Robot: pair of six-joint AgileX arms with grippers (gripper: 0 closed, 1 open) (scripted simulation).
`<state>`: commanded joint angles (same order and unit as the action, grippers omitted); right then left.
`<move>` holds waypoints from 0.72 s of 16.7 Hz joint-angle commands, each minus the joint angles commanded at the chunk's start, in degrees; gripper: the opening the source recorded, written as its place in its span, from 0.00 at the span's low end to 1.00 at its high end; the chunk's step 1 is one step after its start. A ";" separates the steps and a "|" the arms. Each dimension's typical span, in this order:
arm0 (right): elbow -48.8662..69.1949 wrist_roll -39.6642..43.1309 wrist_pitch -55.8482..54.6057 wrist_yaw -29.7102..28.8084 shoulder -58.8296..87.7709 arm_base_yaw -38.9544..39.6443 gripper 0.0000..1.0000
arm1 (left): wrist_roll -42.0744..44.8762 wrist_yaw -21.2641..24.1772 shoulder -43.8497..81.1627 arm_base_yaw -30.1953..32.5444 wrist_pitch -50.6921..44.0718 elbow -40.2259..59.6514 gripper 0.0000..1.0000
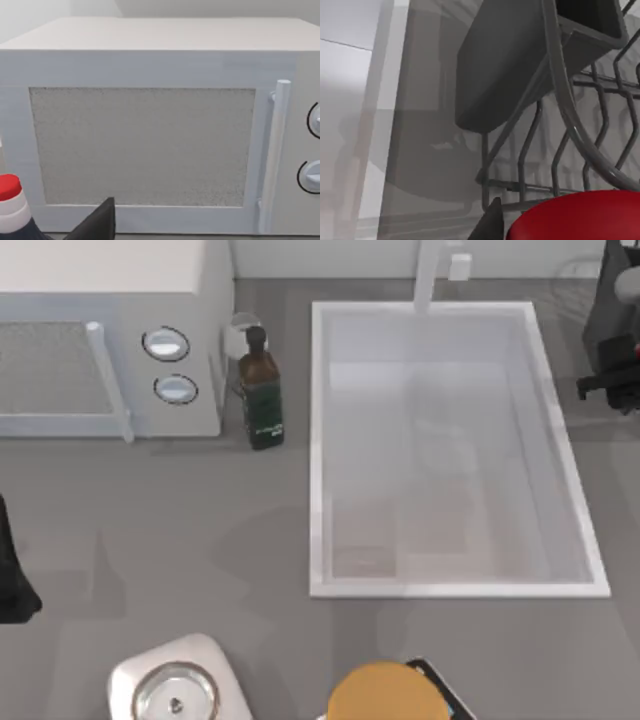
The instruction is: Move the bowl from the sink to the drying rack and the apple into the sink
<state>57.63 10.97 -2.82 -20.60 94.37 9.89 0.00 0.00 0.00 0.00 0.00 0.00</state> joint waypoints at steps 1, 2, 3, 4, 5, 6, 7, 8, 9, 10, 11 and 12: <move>-0.20 -0.97 -7.05 -1.60 -0.31 2.71 0.00 | 0.00 0.00 0.00 0.00 0.00 0.00 1.00; -0.45 -2.26 -13.58 -3.06 -0.64 5.44 0.00 | 0.00 0.00 0.00 0.00 0.00 0.00 1.00; -0.95 -3.82 -19.56 -4.36 -0.96 8.28 0.00 | 0.00 0.00 0.00 0.00 0.00 0.00 1.00; -1.79 -5.56 -24.98 -5.55 -1.32 11.31 0.00 | 0.00 0.00 0.00 0.00 0.00 0.00 1.00; -3.04 -7.32 -29.82 -6.76 -1.78 14.47 0.00 | 0.00 0.00 0.00 0.00 0.00 0.00 1.00; -4.79 -8.91 -34.08 -8.12 -2.33 17.53 0.00 | 0.00 0.00 0.00 0.00 0.00 0.00 1.00; -6.93 -10.22 -37.75 -9.71 -2.77 20.26 0.00 | 0.00 0.00 0.00 0.00 0.00 0.00 1.00; -9.25 -11.23 -40.83 -11.49 -3.12 22.54 0.00 | 0.00 0.00 0.00 0.00 0.00 0.00 1.00; -11.53 -11.96 -43.33 -13.33 -3.30 24.31 0.00 | 0.00 0.00 0.00 0.00 0.00 0.00 1.00; -13.59 -12.41 -45.24 -15.04 -3.32 25.55 0.00 | 0.00 0.00 0.00 0.00 0.00 0.00 1.00; -15.25 -12.55 -46.57 -16.47 -3.17 26.37 0.00 | 0.00 0.00 0.00 0.00 0.00 0.00 1.00; -16.38 -12.39 -47.36 -17.54 -2.89 27.02 0.00 | 0.00 0.00 0.00 0.00 0.00 0.00 1.00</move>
<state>41.24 -1.42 -50.17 -38.14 91.48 36.91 0.00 0.00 0.00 0.00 0.00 0.00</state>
